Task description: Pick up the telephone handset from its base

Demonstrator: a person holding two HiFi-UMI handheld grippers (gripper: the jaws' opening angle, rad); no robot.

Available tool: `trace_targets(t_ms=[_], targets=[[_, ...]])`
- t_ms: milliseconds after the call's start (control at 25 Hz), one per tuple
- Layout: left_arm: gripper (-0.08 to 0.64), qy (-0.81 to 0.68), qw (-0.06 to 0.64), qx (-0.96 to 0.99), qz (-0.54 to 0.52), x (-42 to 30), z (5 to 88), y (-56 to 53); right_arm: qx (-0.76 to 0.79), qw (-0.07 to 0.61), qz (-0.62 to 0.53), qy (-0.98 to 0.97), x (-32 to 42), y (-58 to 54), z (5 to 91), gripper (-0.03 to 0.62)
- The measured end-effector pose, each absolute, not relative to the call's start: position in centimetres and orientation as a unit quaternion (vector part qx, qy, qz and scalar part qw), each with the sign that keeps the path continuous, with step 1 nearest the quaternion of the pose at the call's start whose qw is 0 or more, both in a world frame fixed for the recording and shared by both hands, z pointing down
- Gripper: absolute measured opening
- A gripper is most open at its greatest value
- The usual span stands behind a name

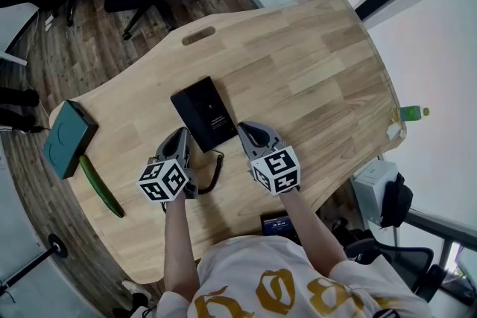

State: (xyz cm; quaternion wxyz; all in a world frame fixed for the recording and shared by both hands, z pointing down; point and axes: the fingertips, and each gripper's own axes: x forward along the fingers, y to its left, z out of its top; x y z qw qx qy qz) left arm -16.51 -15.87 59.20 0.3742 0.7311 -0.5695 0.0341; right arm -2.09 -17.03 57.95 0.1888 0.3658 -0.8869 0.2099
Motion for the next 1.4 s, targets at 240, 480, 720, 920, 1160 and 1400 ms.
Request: trace_targets(t_ms=[240,480,720,920,1160,1400], targets=[[0.014,-0.555,0.398,0.730,0.030,-16.0,60.2,-15.9,0.362,0.195,0.215,-0.886,-2.1,-17.2,58.6,0.005],[0.092,-0.540,0.426,0.726,0.003,-15.9,60.6,-16.2,0.363,0.198,0.220,-0.884,-2.0,-17.4,59.2,0.005],[0.158,-0.534,0.432,0.726,0.000,-15.8,60.9,-16.8,0.361,0.211,0.220,-0.882,-2.1,-17.2,60.0,0.005],[0.167,-0.514,0.445,0.733,-0.008,-15.0,61.1,-17.4,0.362,0.214,0.223,-0.879,-1.9,-17.0,60.4,0.005],[0.167,-0.508,0.448,0.736,0.003,-14.8,61.2,-17.9,0.363,0.215,0.225,-0.878,-1.8,-17.1,60.4,0.005],[0.149,-0.503,0.445,0.741,0.015,-14.5,61.3,-18.1,0.364,0.219,0.225,-0.877,-1.8,-16.9,60.4,0.005]])
